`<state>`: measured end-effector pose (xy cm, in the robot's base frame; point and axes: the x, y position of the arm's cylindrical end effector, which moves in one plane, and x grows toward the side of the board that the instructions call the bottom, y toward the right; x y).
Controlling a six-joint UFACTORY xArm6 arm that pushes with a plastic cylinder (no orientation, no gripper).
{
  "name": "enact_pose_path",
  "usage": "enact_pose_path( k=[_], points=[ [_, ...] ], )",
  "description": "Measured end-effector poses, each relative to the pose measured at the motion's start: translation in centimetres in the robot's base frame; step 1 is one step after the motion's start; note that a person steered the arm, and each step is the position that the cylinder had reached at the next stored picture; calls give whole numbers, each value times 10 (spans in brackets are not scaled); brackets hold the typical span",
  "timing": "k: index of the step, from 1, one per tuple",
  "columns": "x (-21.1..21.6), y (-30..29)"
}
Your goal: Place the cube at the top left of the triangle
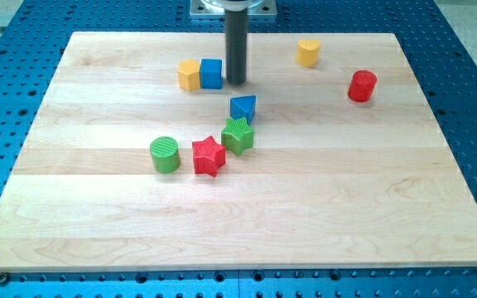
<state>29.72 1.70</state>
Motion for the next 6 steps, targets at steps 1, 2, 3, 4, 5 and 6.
enact_pose_path(
  k=[1, 2, 3, 4, 5, 6],
  points=[
    [-20, -36],
    [-20, -54],
    [12, -55],
    [18, -47],
    [8, -60],
    [20, -81]
  ],
)
